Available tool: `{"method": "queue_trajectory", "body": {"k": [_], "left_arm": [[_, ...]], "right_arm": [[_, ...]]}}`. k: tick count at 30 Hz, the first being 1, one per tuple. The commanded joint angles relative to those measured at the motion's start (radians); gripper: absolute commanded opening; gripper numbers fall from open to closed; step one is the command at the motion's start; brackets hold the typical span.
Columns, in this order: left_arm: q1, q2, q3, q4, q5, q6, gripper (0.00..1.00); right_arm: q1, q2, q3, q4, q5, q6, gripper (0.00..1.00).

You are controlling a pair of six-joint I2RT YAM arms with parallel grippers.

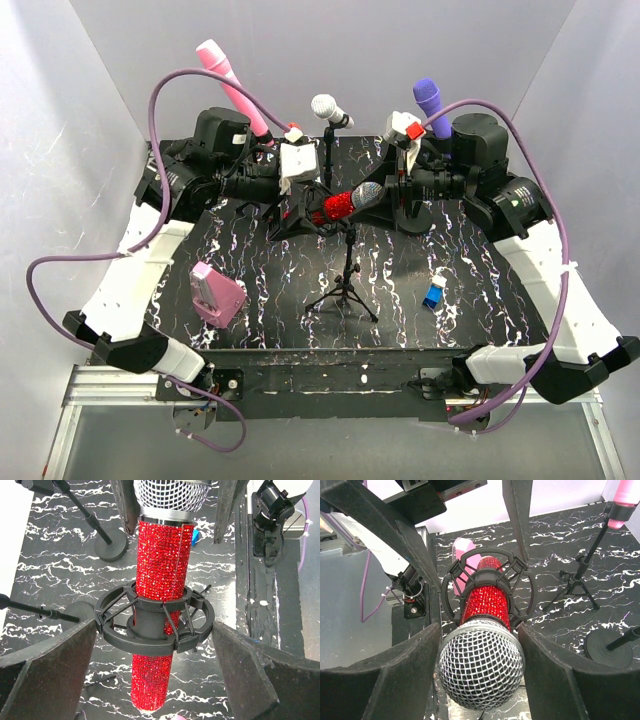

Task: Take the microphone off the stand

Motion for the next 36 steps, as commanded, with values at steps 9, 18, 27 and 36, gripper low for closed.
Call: {"method": "queue_trajectory", "body": {"k": [9,18,27,36], "left_arm": [[-0.019,0.006,-0.050,0.044,-0.013,0.001,0.93],[-0.017,-0.019,-0.091,0.041,-0.066,-0.014,0.81],[-0.019,-0.037,-0.127,0.061,-0.111,-0.044,0.77],[-0.019,-0.085,-0.164,0.187,-0.126,-0.071,0.98]], "right_arm": [[0.002,0.028,0.097,-0.038,0.045,-0.001,0.40],[-0.108,0.033,0.239,-0.210,0.030,-0.026,0.24],[-0.248,0.043,0.395,-0.352,-0.041,-0.060,0.18],[-0.263,0.007,0.306,-0.276,-0.065,-0.014,0.08]]}}
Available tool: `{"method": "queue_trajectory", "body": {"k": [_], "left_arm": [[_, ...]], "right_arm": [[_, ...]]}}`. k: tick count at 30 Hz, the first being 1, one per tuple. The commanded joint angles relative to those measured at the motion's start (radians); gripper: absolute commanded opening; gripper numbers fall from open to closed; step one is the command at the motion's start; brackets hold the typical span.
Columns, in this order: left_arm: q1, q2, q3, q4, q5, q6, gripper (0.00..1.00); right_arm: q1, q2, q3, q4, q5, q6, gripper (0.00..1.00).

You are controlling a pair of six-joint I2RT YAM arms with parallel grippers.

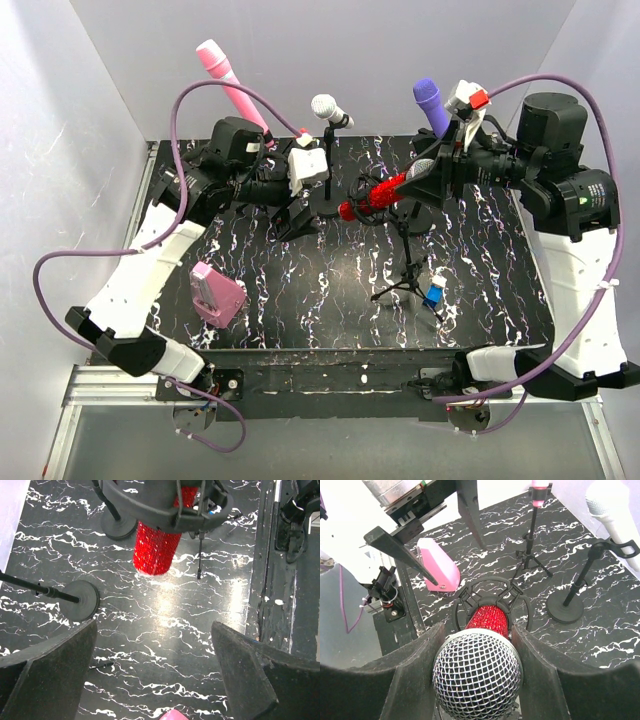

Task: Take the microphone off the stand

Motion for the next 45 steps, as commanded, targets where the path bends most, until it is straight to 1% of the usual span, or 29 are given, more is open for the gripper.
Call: {"method": "queue_trajectory", "body": {"k": [1,3,6,8,13,16,18,23,26,28,31,34,40,45], "left_arm": [[-0.001,-0.067,-0.016,0.107,0.003,-0.019,0.98],[-0.007,-0.044,0.029,0.115,0.033,-0.014,0.98],[-0.009,0.009,0.125,0.097,0.063,-0.006,0.98],[-0.009,0.035,0.178,0.086,0.080,-0.003,0.98],[-0.009,0.051,0.274,0.028,0.069,0.026,0.98],[-0.009,0.036,0.277,0.008,0.040,0.037,0.98],[-0.009,0.019,0.253,0.017,0.026,0.024,0.98],[-0.010,-0.021,0.158,0.077,-0.038,-0.011,0.98],[-0.010,-0.023,0.146,0.083,-0.066,-0.017,0.98],[-0.010,-0.021,0.133,0.089,-0.086,-0.019,0.98],[-0.009,-0.041,0.084,0.153,-0.123,-0.034,0.98],[-0.009,-0.053,0.061,0.201,-0.140,-0.037,0.98],[-0.010,-0.031,0.098,0.129,-0.152,-0.011,0.98],[-0.009,0.003,0.093,0.075,-0.193,0.010,0.98]], "right_arm": [[-0.002,-0.029,-0.044,0.107,-0.069,0.048,0.07],[-0.002,-0.024,-0.054,0.153,-0.086,0.090,0.05],[0.007,0.000,-0.059,0.265,-0.121,0.169,0.04],[0.039,0.031,-0.038,0.316,-0.117,0.198,0.04],[0.145,0.120,0.036,0.368,-0.069,0.188,0.02],[0.176,0.186,0.125,0.375,-0.065,0.195,0.01],[0.179,0.215,0.166,0.393,-0.064,0.212,0.01],[0.194,0.273,0.217,0.477,-0.071,0.269,0.01],[0.199,0.319,0.262,0.493,-0.084,0.289,0.01],[0.199,0.320,0.225,0.503,-0.094,0.285,0.01],[0.197,0.259,0.070,0.578,-0.095,0.285,0.01],[0.199,0.222,-0.027,0.589,-0.100,0.281,0.01],[0.197,0.174,-0.131,0.575,-0.104,0.248,0.01],[0.187,0.172,-0.148,0.586,-0.103,0.257,0.01]]}}
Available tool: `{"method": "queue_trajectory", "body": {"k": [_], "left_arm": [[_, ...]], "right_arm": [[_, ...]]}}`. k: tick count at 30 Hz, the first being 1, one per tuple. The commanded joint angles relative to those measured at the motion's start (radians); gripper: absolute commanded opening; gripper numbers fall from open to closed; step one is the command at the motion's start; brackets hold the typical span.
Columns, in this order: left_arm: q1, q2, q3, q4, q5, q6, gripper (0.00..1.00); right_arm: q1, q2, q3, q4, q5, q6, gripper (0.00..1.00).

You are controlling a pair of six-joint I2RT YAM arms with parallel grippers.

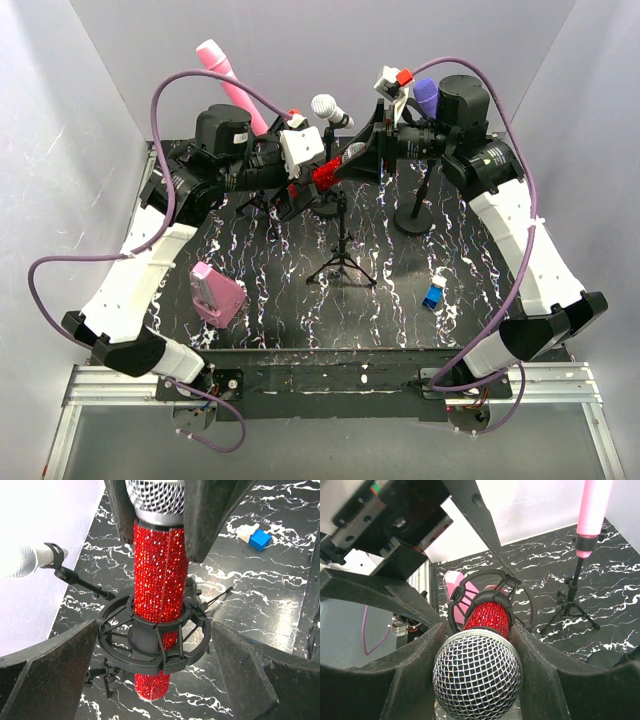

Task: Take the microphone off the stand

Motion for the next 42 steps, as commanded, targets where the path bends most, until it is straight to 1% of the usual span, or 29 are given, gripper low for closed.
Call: {"method": "queue_trajectory", "body": {"k": [1,6,13,16,20,25,32,41,42], "left_arm": [[-0.004,0.018,0.014,-0.052,-0.051,0.025,0.98],[-0.002,0.025,-0.032,-0.014,-0.059,0.013,0.98],[-0.004,0.078,0.009,-0.095,-0.029,0.021,0.98],[-0.004,0.082,-0.003,-0.118,-0.012,0.051,0.93],[-0.004,0.104,0.000,-0.156,-0.046,0.065,0.89],[-0.004,0.118,0.008,-0.167,-0.069,0.079,0.87],[-0.004,0.139,0.028,-0.179,-0.066,0.071,0.84],[-0.004,0.156,0.054,-0.173,-0.075,0.065,0.83],[-0.004,0.160,0.066,-0.166,-0.077,0.061,0.85]], "right_arm": [[-0.010,-0.032,0.005,0.071,-0.027,0.010,0.01],[-0.026,-0.013,0.050,0.066,-0.033,0.016,0.01],[-0.073,-0.007,0.096,0.034,-0.049,0.024,0.01],[-0.111,-0.012,0.101,0.048,-0.064,0.068,0.01],[-0.145,-0.021,0.101,0.046,-0.084,0.093,0.01],[-0.193,-0.036,0.125,0.008,-0.110,0.088,0.01],[-0.274,-0.055,0.179,-0.055,-0.142,0.082,0.01],[-0.354,-0.072,0.240,-0.121,-0.184,0.079,0.01],[-0.360,-0.076,0.239,-0.127,-0.188,0.081,0.01]]}}
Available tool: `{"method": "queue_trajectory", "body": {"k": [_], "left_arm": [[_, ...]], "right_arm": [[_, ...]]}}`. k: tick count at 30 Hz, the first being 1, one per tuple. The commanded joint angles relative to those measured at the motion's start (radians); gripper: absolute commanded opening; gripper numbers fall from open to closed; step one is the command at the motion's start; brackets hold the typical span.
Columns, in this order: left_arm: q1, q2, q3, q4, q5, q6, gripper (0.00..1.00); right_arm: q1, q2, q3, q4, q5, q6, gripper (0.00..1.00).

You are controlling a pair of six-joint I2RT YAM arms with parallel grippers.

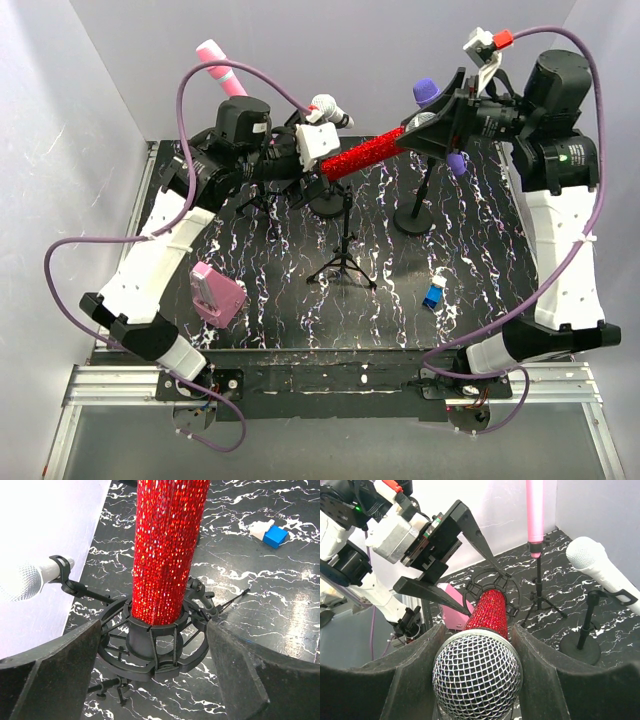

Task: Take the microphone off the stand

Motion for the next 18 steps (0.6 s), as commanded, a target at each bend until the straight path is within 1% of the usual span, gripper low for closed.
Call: {"method": "queue_trajectory", "body": {"k": [1,2,4,6,9,11,13,16,18], "left_arm": [[0.000,0.054,0.013,-0.135,-0.044,-0.024,0.90],[0.000,0.054,0.033,-0.115,-0.039,-0.041,0.94],[0.000,0.052,0.075,-0.068,-0.006,-0.063,0.98],[0.001,0.057,0.115,-0.040,0.018,-0.063,0.98],[0.000,0.100,0.219,-0.081,0.044,-0.057,0.98],[0.000,0.127,0.290,-0.089,0.080,-0.060,0.98],[-0.002,0.141,0.323,-0.049,0.131,-0.090,0.98],[-0.005,0.172,0.362,0.017,0.208,-0.182,0.98],[-0.008,0.204,0.392,0.049,0.246,-0.256,0.98]], "right_arm": [[-0.043,-0.042,0.049,-0.007,-0.013,-0.010,0.01],[-0.048,-0.048,0.049,-0.015,-0.020,-0.011,0.01],[-0.055,-0.056,0.053,-0.018,-0.025,-0.010,0.01],[-0.066,-0.054,0.075,-0.032,-0.026,-0.010,0.01],[-0.086,-0.039,0.145,-0.067,-0.037,-0.010,0.01],[-0.091,-0.037,0.162,-0.061,-0.039,-0.002,0.01],[-0.091,-0.046,0.126,0.012,-0.046,0.054,0.01],[-0.091,-0.054,0.043,0.198,-0.046,0.171,0.01],[-0.089,-0.037,0.044,0.282,-0.040,0.235,0.01]]}}
